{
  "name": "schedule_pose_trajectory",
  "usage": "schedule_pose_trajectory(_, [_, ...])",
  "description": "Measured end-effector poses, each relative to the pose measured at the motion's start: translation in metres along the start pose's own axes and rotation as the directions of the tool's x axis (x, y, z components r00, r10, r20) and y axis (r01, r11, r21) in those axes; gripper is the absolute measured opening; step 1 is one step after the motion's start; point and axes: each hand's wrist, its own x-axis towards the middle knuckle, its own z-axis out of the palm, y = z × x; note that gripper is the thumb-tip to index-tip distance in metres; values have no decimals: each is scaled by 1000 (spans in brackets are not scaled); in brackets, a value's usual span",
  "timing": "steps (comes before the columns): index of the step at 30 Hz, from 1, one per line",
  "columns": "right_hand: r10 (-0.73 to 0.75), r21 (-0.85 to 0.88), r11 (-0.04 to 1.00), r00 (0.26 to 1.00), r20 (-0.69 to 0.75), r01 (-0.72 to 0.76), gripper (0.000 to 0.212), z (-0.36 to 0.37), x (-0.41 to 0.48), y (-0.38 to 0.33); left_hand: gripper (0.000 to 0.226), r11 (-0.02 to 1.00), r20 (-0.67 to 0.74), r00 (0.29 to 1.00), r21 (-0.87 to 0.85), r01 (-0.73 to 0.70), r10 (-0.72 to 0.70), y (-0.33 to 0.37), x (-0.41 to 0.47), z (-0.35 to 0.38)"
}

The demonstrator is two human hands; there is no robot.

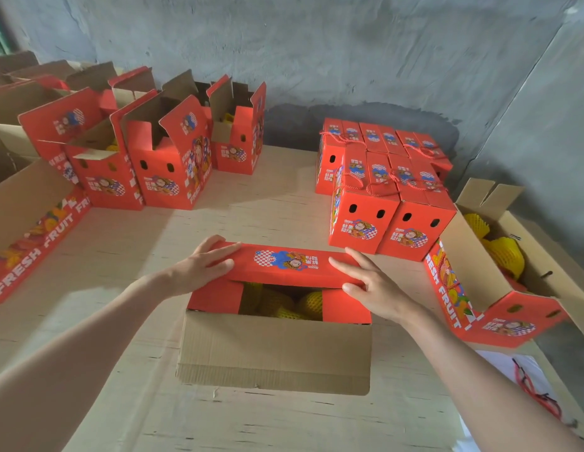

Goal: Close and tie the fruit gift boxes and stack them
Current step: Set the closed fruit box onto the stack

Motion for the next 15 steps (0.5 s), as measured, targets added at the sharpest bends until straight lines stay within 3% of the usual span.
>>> schedule_pose_trajectory(2, [17, 120, 993, 1000, -15, -16, 41, 2, 0, -1, 45, 1000, -56, 998, 17, 4, -3, 0, 1, 4])
schedule_pose_trajectory(5, [26, 199, 980, 989, -147, 4, 34, 10, 2, -3, 49, 999, -95, 995, 53, -6, 11, 0, 0, 7])
schedule_pose_trajectory(8, [10, 112, 994, 986, -168, 9, 36, 11, 5, -3, 52, 995, -88, 996, 103, -13, 22, 0, -1, 5])
schedule_pose_trajectory(15, [39, -148, 989, 998, 52, -31, 46, 5, 7, 3, 76, 942, 55, 991, 320, 100, -124, 8, 16, -18])
